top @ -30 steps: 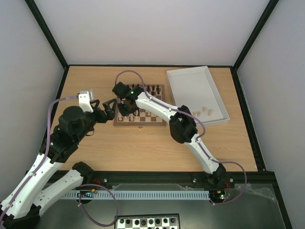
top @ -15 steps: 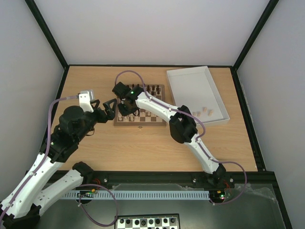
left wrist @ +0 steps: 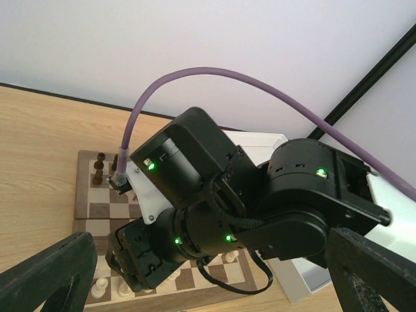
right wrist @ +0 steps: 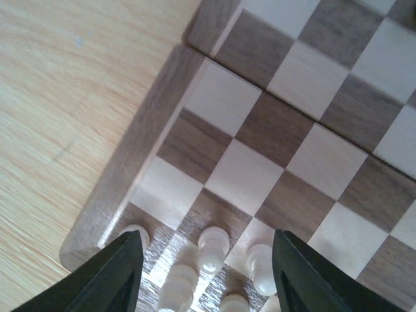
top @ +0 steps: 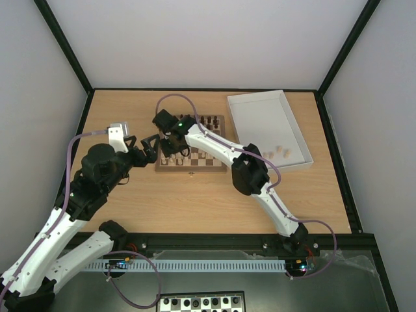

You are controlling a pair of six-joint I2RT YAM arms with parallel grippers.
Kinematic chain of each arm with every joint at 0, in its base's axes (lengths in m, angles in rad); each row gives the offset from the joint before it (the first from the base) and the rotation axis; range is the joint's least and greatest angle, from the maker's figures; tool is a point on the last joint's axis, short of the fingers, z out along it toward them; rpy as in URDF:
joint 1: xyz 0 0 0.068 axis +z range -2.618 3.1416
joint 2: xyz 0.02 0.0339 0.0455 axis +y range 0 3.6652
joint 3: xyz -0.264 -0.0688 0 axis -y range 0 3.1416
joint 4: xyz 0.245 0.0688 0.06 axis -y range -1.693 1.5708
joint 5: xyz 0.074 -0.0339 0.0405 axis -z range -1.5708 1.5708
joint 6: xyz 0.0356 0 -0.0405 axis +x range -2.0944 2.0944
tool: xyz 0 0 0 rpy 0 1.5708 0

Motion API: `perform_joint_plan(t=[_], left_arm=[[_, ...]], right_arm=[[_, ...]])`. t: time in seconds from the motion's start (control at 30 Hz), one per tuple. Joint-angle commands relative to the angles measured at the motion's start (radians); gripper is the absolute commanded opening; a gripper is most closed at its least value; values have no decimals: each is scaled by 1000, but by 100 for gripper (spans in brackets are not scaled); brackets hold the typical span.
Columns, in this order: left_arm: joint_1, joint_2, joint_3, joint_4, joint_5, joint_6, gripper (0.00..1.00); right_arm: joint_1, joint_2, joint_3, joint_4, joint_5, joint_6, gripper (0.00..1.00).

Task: Set up the chess pieces on the board
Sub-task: Place the chess piece on the chessboard, then pick up the chess piece from the storage box.

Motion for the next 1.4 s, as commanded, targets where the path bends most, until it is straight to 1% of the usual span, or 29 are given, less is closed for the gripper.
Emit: perform_joint_plan(t=[0.0,0.1,0.13,0.2,0.27,0.33,0.43,0.57,0.6,0.67,0.7,0.77,0.83,0.87,0.9,0.93,1.2,1.3,1.37], left_arm=[[-3,3,7,7,-6,6,100],[-3,12,12,15,-3,9,100],[-2,16,11,24,2,10,100],[-3,42,8,39,13,8,99],[-3,72,8,52,27,5,99],[-4,96,4,70,35,2,100],[-6,119,-3,94,39,5,100],[-8,162,-7,110,51,8,100],[-7,174,-10,115,56,8,99],[-7,193,-11,118,64,9,99],[-7,200,-12,119,67,11,99],[-7,212,-12,122,73,10,100],[-7,224,-12,122,83,11,99],[-7,227,-10,122,84,11,99],[-7,229,-11,122,86,11,100],[-7,232,-13,122,87,10,99],[-7,230,-14,121,85,9,100],[-7,229,-15,119,85,8,100],[-7,229,-13,119,85,10,99]], right_arm=[[-37,-21,59,-25,25,7,59],[-91,-100,20,-21,39,7,62],[-107,-144,-22,-6,59,6,66],[-136,-250,-131,40,102,0,80],[-178,-353,-243,75,133,-4,88],[-225,-448,-356,98,170,-1,99],[-324,-591,-544,141,172,14,99],[-463,-708,-782,205,145,51,99],[-487,-728,-827,216,142,57,94],[-516,-756,-903,229,146,61,78],[-523,-765,-937,232,148,64,72],[-527,-770,-997,232,147,67,68],[-528,-769,-1039,234,151,74,57],[-529,-771,-1059,241,153,77,55],[-530,-771,-1079,248,151,78,49],[-531,-770,-1093,253,148,79,46],[-535,-736,-1145,287,119,78,44],[-536,-711,-1149,301,111,76,39],[-539,-696,-1149,312,104,77,38]])
